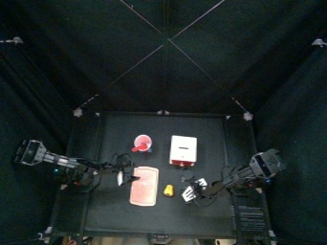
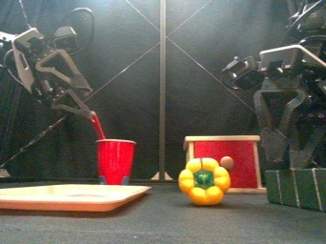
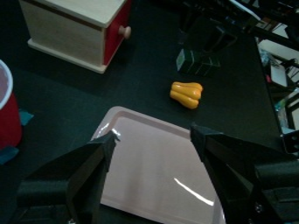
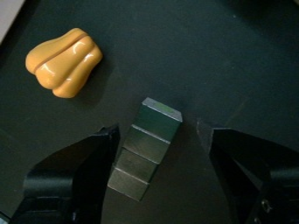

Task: Grab sushi roll

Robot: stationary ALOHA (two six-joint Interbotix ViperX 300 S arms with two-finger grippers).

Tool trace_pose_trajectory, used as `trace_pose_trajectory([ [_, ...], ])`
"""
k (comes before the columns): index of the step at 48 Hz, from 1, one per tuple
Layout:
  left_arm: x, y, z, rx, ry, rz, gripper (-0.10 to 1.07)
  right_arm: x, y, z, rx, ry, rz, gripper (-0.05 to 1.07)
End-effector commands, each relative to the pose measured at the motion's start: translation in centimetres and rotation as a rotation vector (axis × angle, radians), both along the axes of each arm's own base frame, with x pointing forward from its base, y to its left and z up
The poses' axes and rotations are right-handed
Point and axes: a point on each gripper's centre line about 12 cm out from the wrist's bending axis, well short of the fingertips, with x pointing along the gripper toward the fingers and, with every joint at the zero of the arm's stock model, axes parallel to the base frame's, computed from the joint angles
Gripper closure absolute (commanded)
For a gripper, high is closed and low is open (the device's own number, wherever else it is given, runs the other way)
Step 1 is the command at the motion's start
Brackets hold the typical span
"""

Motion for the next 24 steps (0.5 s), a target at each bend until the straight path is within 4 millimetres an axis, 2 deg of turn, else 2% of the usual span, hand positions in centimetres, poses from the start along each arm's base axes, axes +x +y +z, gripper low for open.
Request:
trace_pose_trajectory([
  [1,0.23,-0.01,0.38,0.003,-0.015,0.002,-0.02,0.51,0.05,0.38,0.023,-0.010,-0.022,0.03],
  [14,0.20,0.00,0.33,0.003,-0.013,0.002,-0.02,0.80,-0.07,-0.44,0.035,0.017,-0.052,0.05],
  [24,0.20,0.00,0.33,0.003,-0.013,0.002,-0.02,0.96,-0.02,-0.50,0.040,0.019,-0.057,0.19],
])
